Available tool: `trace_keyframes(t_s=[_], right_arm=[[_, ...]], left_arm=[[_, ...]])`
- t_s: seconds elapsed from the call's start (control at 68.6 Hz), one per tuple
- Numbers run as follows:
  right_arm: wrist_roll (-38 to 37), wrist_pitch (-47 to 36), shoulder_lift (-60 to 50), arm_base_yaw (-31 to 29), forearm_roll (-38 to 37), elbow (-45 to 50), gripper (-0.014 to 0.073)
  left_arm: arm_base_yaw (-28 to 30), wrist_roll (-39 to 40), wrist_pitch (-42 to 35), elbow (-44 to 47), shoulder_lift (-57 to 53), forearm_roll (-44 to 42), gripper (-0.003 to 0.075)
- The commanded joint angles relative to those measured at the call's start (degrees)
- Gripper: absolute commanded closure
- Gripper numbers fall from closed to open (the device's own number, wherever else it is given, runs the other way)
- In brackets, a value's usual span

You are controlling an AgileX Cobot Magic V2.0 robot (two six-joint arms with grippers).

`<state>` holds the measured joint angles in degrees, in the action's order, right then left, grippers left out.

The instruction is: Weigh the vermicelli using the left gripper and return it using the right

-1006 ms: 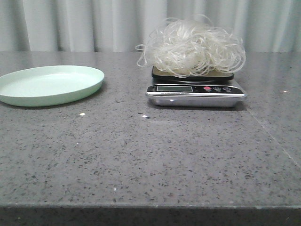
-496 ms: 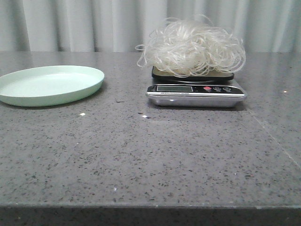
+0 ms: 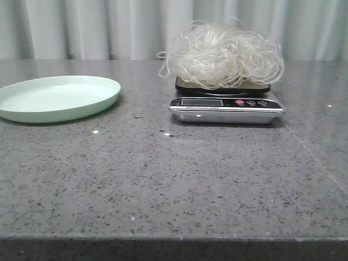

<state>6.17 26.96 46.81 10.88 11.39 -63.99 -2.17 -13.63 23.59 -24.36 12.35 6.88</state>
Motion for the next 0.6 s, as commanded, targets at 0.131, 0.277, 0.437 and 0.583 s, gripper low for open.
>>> trace_keyframes(t_s=[0.131, 0.277, 0.437, 0.583], right_arm=[[0.86, 4.15, 14.28, 6.53, 0.45, -12.77, 0.0019], [0.86, 4.13, 22.86, 9.3, 0.45, -16.16, -0.0025], [0.86, 3.53, 30.77, 9.58, 0.45, -17.24, -0.0026], [0.86, 3.24, 37.35, 9.53, 0.45, -17.24, -0.0026]], left_arm=[[0.11, 0.58, -4.63, -1.41, 0.56, 0.77, 0.0583], [0.11, 0.58, -5.4, -1.41, 0.56, 0.77, 0.0583], [0.11, 0.58, -7.46, -1.41, 0.56, 0.67, 0.0583], [0.11, 0.58, -7.6, -1.41, 0.56, 0.56, 0.0583]])
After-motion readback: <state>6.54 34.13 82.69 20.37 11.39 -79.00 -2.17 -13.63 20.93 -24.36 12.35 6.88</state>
